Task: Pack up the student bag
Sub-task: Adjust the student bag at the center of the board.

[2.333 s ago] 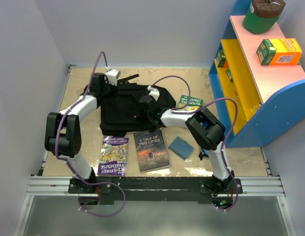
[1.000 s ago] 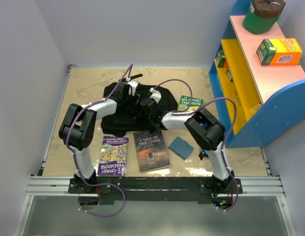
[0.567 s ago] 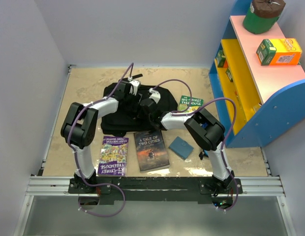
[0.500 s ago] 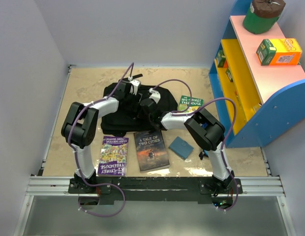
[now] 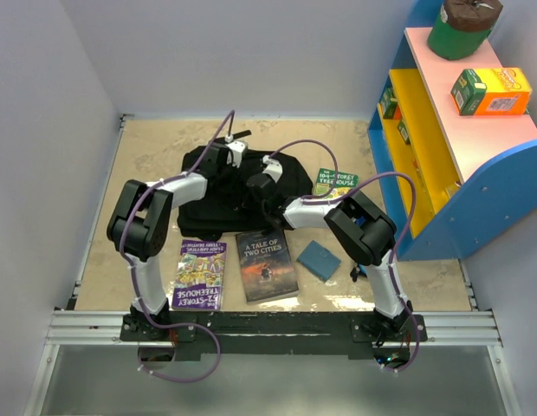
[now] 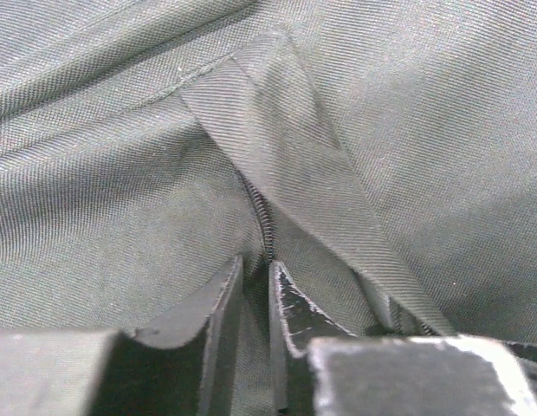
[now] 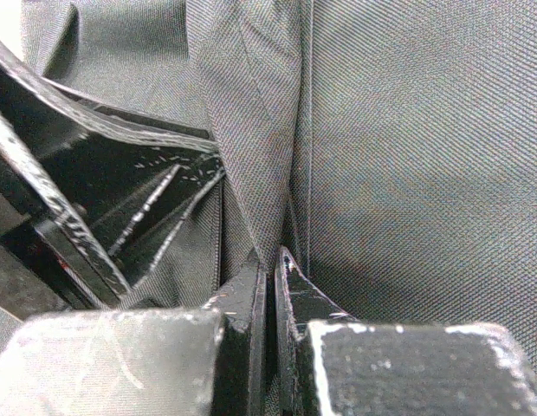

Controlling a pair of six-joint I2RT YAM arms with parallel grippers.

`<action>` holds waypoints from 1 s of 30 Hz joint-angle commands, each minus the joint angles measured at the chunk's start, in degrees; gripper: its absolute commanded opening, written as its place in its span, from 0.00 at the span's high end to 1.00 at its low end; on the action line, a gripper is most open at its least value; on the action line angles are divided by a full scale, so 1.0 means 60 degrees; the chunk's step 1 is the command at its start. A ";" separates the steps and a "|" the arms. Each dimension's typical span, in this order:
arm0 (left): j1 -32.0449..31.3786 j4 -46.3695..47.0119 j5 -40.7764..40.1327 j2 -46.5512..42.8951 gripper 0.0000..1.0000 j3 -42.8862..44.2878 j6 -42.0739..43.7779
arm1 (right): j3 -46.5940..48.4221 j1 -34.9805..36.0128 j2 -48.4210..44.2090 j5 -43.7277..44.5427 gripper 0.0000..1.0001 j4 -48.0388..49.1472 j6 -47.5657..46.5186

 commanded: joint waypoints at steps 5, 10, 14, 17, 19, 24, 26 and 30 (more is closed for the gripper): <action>0.0950 -0.1440 0.0136 0.0335 0.95 -0.0362 0.0332 | -0.0091 0.0179 -0.0308 -0.0202 1.00 -0.0877 0.0151; 0.0951 -0.1338 0.0882 -0.0017 1.00 -0.0523 0.0274 | -0.0193 0.0150 -0.0309 -0.0172 1.00 -0.0862 0.0239; 0.0995 -0.1001 0.1483 -0.0470 1.00 -0.0787 0.0231 | -0.0193 0.0121 -0.0294 -0.0202 1.00 -0.0862 0.0239; 0.1082 -0.0810 0.1995 -0.0910 1.00 -0.1007 0.0099 | -0.0105 0.0077 -0.0279 -0.0202 1.00 -0.0892 0.0225; 0.1112 -0.0810 0.2260 -0.1305 1.00 -0.1036 0.0011 | 0.0026 0.0033 -0.0221 -0.0303 0.90 -0.0906 0.0152; 0.1127 -0.0766 0.3007 -0.2154 1.00 -0.1066 -0.0092 | 0.0377 -0.0055 -0.0118 -0.0538 0.56 -0.0848 -0.0053; 0.1141 -0.0693 0.3154 -0.2316 1.00 -0.1095 -0.0121 | 0.0451 -0.0070 -0.0162 -0.0626 0.48 -0.0819 -0.0228; 0.1127 -0.0371 0.3242 -0.2595 1.00 -0.1227 -0.0165 | 0.0379 -0.0085 -0.0366 -0.0758 0.44 -0.0613 -0.0464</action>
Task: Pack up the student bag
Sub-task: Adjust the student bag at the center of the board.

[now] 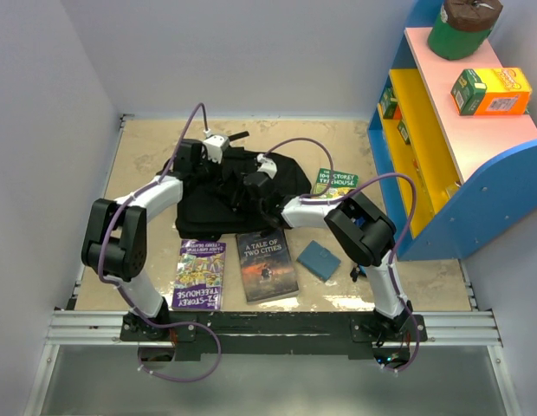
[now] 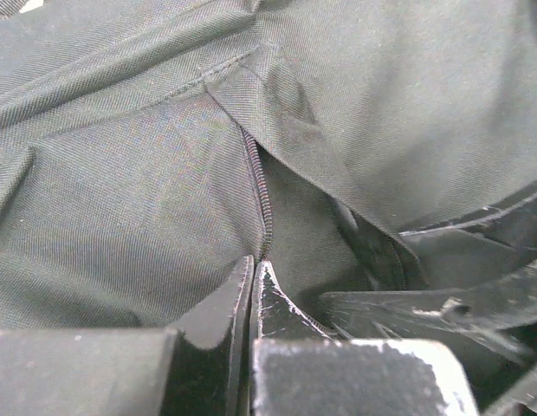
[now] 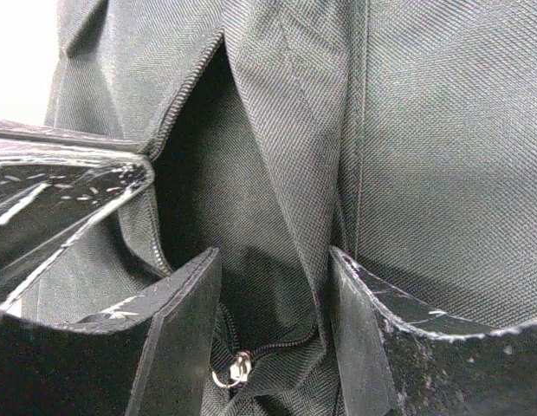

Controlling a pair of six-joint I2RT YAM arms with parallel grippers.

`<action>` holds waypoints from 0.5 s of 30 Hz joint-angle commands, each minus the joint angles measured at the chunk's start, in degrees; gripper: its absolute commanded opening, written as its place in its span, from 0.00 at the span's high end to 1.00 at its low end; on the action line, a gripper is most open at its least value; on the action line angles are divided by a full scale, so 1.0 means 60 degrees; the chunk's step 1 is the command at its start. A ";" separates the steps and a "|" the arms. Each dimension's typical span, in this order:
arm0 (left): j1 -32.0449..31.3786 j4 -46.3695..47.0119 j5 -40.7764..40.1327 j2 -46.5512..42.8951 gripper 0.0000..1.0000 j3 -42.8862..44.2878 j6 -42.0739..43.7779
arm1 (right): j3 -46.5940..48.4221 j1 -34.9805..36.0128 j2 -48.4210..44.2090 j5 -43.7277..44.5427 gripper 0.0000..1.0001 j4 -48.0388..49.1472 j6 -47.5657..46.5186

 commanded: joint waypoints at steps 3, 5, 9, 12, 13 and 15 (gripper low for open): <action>-0.0003 0.0093 0.0736 -0.0559 1.00 -0.0189 -0.0407 | -0.0044 -0.0165 -0.0666 -0.0073 0.44 -0.0537 -0.0596; -0.0003 0.0122 0.0736 -0.0588 1.00 -0.0188 -0.0451 | -0.0147 -0.0267 -0.1016 -0.0030 0.43 -0.0552 -0.0727; 0.0012 0.0181 0.0751 -0.0588 1.00 -0.0262 -0.0437 | -0.0498 -0.0516 -0.1662 -0.0205 0.39 -0.0551 -0.1034; 0.0041 0.0254 0.0678 -0.0618 1.00 -0.0320 -0.0451 | -0.0616 -0.0663 -0.2144 -0.0278 0.37 -0.0770 -0.1401; 0.0070 0.0254 0.0707 -0.0603 1.00 -0.0306 -0.0451 | -0.0660 -0.0692 -0.2263 -0.0249 0.37 -0.0873 -0.1590; 0.0100 0.0225 0.0722 -0.0588 1.00 -0.0175 -0.0480 | -0.0907 -0.0707 -0.2715 -0.0118 0.37 -0.1209 -0.1723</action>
